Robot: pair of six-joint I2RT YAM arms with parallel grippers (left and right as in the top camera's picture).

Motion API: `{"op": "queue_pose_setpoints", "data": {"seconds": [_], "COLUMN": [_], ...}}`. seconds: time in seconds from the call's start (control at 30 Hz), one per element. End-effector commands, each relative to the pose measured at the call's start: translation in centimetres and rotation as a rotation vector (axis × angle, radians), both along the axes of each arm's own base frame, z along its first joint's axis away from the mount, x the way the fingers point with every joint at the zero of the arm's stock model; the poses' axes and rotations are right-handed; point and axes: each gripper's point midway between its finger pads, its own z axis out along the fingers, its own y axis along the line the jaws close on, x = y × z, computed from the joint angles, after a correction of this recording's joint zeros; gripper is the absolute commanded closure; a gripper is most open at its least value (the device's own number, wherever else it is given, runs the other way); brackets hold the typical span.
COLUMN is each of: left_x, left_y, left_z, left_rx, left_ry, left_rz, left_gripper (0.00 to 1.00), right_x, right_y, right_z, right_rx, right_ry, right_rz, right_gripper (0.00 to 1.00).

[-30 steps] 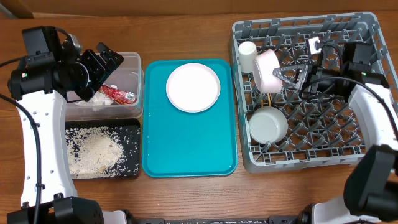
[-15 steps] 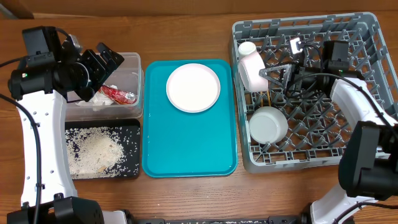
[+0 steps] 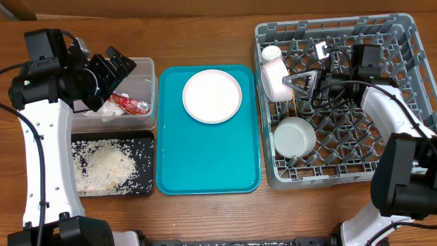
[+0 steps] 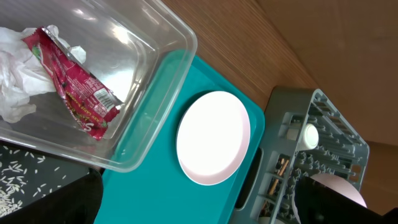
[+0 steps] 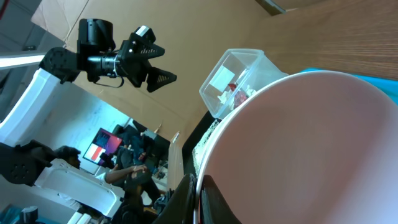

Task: Sort waste into correct bins and load items into the dishwasher
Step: 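Lower the pink bowl into the rack and open the right gripper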

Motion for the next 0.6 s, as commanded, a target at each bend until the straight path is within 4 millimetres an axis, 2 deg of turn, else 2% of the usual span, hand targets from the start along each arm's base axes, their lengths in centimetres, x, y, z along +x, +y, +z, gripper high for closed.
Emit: {"op": "queue_pose_setpoints", "data": {"seconds": [0.0,0.57], "left_x": [0.3,0.3], "left_y": [0.0,0.0], "left_z": [0.5,0.5], "left_rx": [-0.002,-0.002], "left_ry": [-0.016,-0.016], "left_rz": [-0.003,-0.004], "left_gripper": [0.00,0.00], "right_x": [0.0,-0.3], "right_y": [0.1,0.1], "right_z": [-0.2,-2.4], "right_rx": [-0.006,-0.013], "right_ry": [-0.003,0.001], "right_rz": [-0.002,-0.007], "right_gripper": [0.96,0.96]}}
